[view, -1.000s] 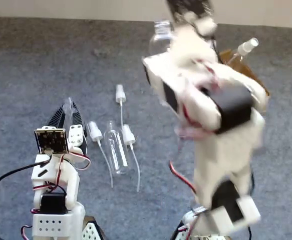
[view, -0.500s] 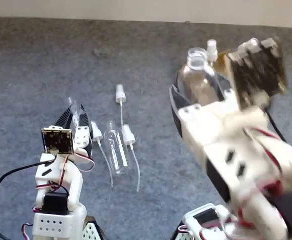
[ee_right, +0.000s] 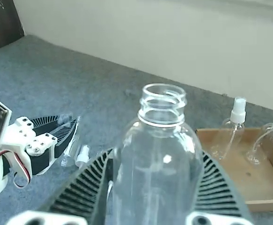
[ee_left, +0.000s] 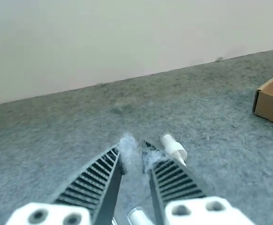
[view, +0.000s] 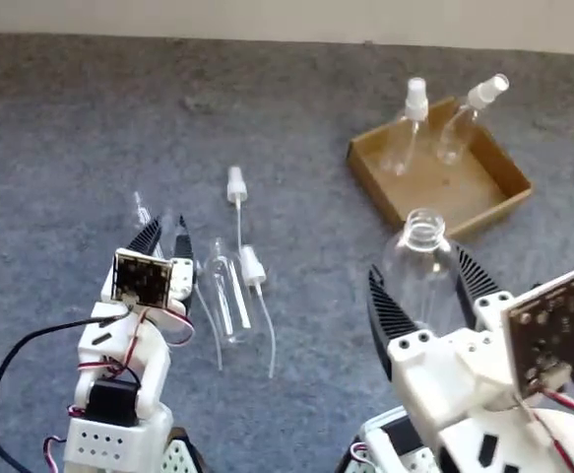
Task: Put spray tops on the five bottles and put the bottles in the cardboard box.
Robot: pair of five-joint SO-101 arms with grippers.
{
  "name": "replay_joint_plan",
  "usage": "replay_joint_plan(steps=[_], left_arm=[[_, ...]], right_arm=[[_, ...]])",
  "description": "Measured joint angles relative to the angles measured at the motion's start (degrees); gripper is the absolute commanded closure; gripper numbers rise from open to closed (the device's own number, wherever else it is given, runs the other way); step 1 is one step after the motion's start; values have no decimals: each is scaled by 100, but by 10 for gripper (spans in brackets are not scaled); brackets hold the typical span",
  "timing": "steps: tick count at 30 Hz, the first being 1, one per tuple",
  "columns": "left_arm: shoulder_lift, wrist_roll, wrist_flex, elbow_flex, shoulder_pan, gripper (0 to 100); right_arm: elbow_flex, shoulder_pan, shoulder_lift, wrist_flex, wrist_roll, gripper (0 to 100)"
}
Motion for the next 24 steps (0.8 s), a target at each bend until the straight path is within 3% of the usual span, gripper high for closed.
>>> replay_joint_plan(steps=[8,17,24], left_arm=[[0,0,9,0,0,995],[0,0,70,0,9,995],[0,0,1108,-325,9,995]], right_arm=[[3033,-18,-1679,-1697,-9,828],[5310,-18,-1969,-3235,-18,828],[6664,-18,-1916,-4519,-18,828]])
